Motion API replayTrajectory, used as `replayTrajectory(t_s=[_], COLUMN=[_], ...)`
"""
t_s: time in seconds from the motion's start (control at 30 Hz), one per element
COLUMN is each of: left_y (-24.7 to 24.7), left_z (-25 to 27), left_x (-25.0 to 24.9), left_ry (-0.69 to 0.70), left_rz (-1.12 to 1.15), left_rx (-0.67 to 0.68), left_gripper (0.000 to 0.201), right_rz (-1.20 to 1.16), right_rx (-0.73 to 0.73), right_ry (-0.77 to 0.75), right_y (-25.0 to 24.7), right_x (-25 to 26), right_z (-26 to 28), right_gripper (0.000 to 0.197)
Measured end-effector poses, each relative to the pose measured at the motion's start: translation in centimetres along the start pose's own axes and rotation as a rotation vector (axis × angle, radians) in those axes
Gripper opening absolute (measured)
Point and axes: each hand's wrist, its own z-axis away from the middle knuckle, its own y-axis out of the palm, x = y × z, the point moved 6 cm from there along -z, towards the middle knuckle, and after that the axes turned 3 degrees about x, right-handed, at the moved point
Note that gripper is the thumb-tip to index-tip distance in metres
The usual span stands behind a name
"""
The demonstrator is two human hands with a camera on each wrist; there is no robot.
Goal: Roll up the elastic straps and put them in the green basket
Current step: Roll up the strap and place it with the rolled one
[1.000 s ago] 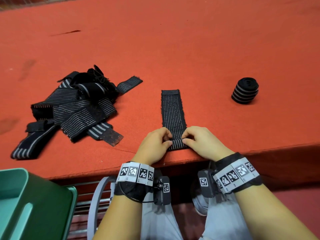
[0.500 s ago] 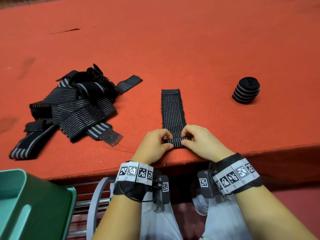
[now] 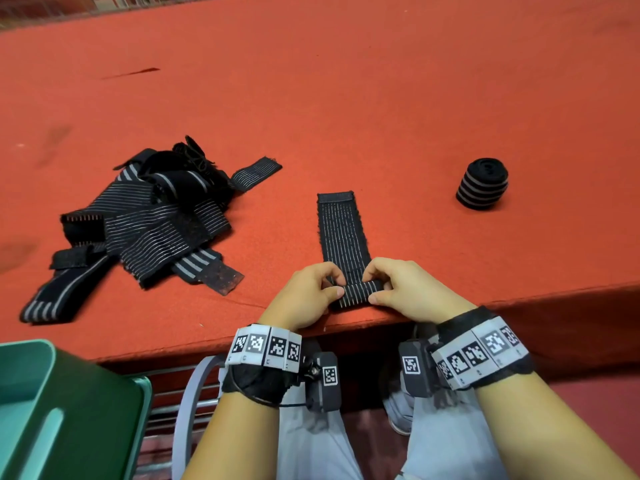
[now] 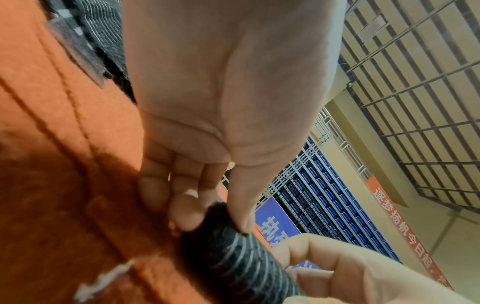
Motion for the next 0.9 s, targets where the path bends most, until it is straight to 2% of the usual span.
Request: replayTrajectory(t_s=[0.13, 0.3, 0.43, 0.57, 0.73, 0.8, 0.9], left_y=[0.0, 0.2, -0.2, -0.1, -0.3, -0.2, -0.3], left_z=[0.0, -0.1, -0.3, -0.6, -0.9, -1.1, -1.2], left_x=[-0.3, -0.1, -0.1, -0.3, 0.1, 0.3, 0.0], left_ry=[-0.004, -0.01, 0.016, 0.035, 0.036, 0.021, 0.02], left_rz=[-0.017, -0.076, -0.153, -0.187, -0.093, -0.1, -0.147], left_rx=[-0.019, -0.001, -0.056, -0.066, -0.076, -0.066, -0.095], left_gripper=[0.006, 0.032, 0.028, 0.026, 0.022, 0.019, 0.012], right_rz=[0.004, 0.04, 0.082, 0.09, 0.096, 0.097, 0.116], right_rx=[-0.007, -0.001, 0.002, -0.022, -0.032, -0.027, -0.071], right_ry=[0.014, 0.015, 0.018, 0.005, -0.01, -0.016, -0.029], right_y=[0.0, 0.4, 0.6, 0.4, 0.4, 0.4, 0.2], right_x=[-0.2, -0.3, -0.4, -0.4, -0.2, -0.2, -0.1], right_z=[0.0, -0.6, -1.0, -1.1, -1.1, -1.1, -1.4], right_gripper=[0.024, 0.02, 0.017, 0.026, 0.023, 0.028, 0.025])
